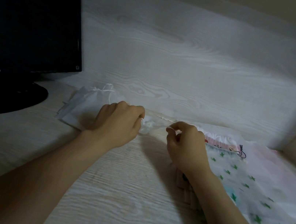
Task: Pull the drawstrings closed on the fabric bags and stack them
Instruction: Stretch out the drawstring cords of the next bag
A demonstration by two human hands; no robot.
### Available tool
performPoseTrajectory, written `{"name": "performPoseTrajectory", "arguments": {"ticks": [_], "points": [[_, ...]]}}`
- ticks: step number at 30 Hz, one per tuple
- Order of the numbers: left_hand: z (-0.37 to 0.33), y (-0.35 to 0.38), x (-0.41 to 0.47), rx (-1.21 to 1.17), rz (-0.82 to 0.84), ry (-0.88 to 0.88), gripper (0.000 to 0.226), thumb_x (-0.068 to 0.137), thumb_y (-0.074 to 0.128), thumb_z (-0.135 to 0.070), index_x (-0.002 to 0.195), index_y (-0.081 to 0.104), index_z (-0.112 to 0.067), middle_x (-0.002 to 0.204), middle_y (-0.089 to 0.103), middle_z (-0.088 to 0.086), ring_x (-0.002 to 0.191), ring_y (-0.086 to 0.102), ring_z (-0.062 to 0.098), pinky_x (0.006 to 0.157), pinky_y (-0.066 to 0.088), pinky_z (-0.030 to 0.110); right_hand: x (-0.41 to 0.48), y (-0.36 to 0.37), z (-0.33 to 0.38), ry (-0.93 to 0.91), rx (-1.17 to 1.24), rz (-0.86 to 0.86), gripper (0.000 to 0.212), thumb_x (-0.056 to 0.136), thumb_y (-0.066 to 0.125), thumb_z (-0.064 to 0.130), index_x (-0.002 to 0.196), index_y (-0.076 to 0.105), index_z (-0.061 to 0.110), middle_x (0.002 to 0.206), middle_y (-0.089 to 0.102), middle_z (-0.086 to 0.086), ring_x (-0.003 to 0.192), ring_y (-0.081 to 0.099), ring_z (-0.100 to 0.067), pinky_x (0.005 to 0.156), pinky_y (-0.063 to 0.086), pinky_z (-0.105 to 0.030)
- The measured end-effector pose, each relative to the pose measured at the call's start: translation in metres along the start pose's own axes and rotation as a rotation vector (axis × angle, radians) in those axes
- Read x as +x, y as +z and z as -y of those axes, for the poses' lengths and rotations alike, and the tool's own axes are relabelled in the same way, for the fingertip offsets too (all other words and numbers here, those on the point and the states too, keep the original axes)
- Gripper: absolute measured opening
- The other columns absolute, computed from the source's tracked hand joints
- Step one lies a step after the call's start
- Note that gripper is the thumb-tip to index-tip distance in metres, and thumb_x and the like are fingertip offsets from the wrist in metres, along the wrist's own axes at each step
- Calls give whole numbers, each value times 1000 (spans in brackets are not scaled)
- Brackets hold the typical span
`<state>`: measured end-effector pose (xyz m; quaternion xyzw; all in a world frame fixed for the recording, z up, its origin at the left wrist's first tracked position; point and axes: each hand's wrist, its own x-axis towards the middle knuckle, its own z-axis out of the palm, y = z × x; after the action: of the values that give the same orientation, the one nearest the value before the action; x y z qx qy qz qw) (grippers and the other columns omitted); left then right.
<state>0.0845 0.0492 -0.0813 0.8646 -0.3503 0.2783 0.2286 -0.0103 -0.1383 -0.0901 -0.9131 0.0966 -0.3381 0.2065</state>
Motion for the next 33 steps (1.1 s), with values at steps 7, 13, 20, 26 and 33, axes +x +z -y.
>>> {"name": "performPoseTrajectory", "arguments": {"ticks": [7,13,20,26,33], "points": [[-7,-1,0,-85,-169,8,18,98,59,-20,108,74,-19,93,76,-3,77,68,24,68,57,40,-4,3,10,-66,10,-82,11,85,64,11,92,71,16,73,72,5,63,67,-13,73,56,-34],[-4,7,5,-196,-249,33,16,100,64,-21,112,74,-15,95,75,2,89,68,21,75,58,42,-2,3,3,-193,-81,-94,26,83,64,1,104,73,13,81,75,3,80,71,-24,68,60,-43],[-7,15,3,-299,-198,16,27,100,72,-20,127,72,-19,113,78,-1,99,75,11,87,60,30,0,3,7,-302,-144,-141,23,88,63,4,109,67,13,82,74,-6,71,68,-28,61,56,-43],[-12,15,0,-330,-154,-37,27,99,74,-28,125,73,-21,110,78,-3,83,73,10,84,57,27,-5,4,16,-428,-87,-71,22,88,63,4,108,60,14,104,76,0,60,63,-20,62,56,-44],[-7,24,-2,-344,0,-64,23,99,71,-29,122,74,-27,117,78,-8,80,65,4,84,53,22,-2,12,12,-469,-92,92,20,84,58,9,101,52,15,92,71,-3,68,63,-26,56,51,-45]]}}
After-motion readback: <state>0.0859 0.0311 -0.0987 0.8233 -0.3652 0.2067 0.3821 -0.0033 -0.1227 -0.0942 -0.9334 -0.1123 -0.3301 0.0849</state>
